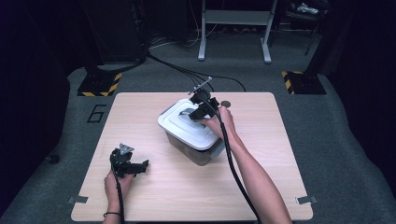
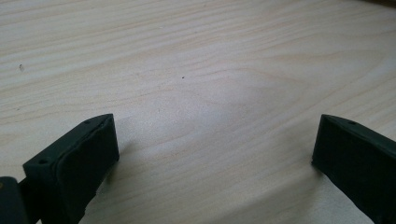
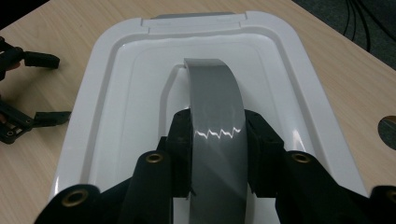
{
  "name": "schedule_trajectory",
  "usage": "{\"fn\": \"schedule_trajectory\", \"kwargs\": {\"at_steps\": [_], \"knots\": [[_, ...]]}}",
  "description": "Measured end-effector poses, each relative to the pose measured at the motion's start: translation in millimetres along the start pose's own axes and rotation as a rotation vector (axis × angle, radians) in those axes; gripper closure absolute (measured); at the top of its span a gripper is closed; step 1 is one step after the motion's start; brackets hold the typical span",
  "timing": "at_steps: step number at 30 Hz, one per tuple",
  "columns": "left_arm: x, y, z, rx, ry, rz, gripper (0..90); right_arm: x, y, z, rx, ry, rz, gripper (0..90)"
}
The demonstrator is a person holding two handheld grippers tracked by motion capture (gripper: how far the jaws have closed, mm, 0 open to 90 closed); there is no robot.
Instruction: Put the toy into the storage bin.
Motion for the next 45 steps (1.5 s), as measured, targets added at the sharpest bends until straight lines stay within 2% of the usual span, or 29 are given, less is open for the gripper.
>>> {"fn": "schedule_trajectory", "kwargs": {"at_steps": [4,13,15,20,30,33,36,45], "knots": [[0.0,0.0,0.0,0.000,0.000,0.000,0.2,-0.3,0.7,0.1,-0.002,0.010,0.000,66.4],[0.0,0.0,0.0,0.000,0.000,0.000,0.2,-5.4,0.4,1.1,-0.007,-0.011,-0.019,64.7],[0.0,0.0,0.0,0.000,0.001,0.000,0.2,-7.1,3.1,1.8,-0.006,-0.024,-0.009,58.6],[0.0,0.0,0.0,0.000,0.001,0.000,0.2,-9.8,5.5,3.8,-0.006,-0.042,-0.043,45.6],[0.0,0.0,0.0,0.000,0.001,0.000,0.2,-13.3,-12.2,5.6,-0.039,-0.047,-0.104,16.4],[0.0,0.0,0.0,0.000,0.000,0.000,0.2,-17.4,-17.1,5.1,-0.037,-0.053,-0.135,11.6],[0.0,0.0,0.0,0.001,0.000,0.000,0.2,-22.0,-20.4,4.0,-0.041,-0.051,-0.145,7.5],[0.0,0.0,0.0,0.002,-0.001,0.000,0.2,-39.1,-36.6,0.8,-0.071,-0.028,-0.188,4.3]]}}
Point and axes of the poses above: each handheld gripper's, and its own axes: y roughly forward along the jaws, x roughly out of its top, z roughly to its left, the point moved 2 cm from there along y, roughly forward along the jaws, and after that the axes turned 11 degrees about -y, right-handed, at the moved point
